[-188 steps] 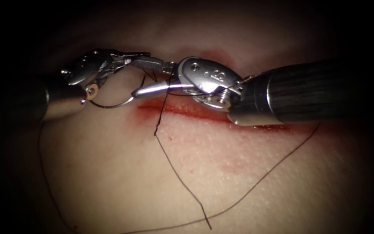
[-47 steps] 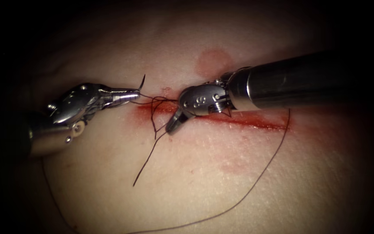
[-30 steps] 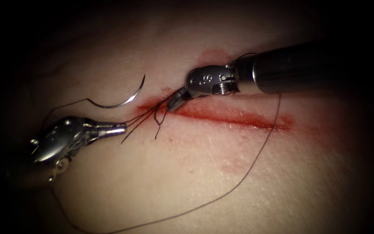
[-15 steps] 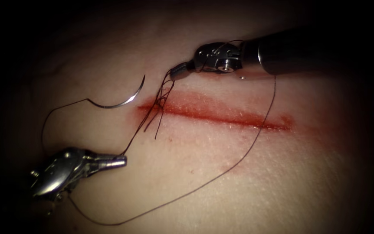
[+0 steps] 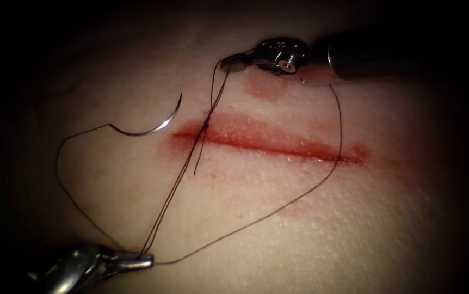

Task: Wound Closure
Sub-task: Pull the right grip up and the left grip down to tighten the knot.

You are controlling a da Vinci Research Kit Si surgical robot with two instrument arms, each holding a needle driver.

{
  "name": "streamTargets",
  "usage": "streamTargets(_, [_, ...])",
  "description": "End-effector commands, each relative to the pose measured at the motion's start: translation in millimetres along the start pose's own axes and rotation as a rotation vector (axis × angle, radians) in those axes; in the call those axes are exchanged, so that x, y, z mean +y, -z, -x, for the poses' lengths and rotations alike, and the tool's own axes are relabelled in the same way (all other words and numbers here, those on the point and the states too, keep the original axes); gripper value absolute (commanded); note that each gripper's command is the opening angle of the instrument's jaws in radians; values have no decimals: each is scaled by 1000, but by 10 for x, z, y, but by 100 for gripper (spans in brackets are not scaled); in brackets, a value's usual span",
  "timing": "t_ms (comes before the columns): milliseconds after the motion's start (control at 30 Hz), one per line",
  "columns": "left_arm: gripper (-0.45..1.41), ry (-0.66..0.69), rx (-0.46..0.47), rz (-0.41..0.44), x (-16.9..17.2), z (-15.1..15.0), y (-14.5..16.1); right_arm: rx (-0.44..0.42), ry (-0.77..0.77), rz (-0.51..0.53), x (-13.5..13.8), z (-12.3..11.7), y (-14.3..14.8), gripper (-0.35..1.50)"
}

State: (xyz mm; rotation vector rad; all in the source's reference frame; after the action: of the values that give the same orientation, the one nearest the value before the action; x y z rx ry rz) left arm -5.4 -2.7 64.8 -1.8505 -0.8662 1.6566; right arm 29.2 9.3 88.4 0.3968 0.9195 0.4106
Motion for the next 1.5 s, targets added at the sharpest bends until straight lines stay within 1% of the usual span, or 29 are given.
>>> streamTargets(33, [-35,4,4,-19,0,9,-3,1,-14,-1,-3,7,-11,-35])
streamTargets(100, [-35,4,4,-21,-1,9,-2,2,-25,0,-4,8,-11,-35])
streamTargets(233, [-35,5,3,-28,-7,9,-2,6,-94,4,0,18,-15,-35])
streamTargets(1500, [-35,5,3,-28,-7,9,-2,6,-94,4,0,18,-15,-35])
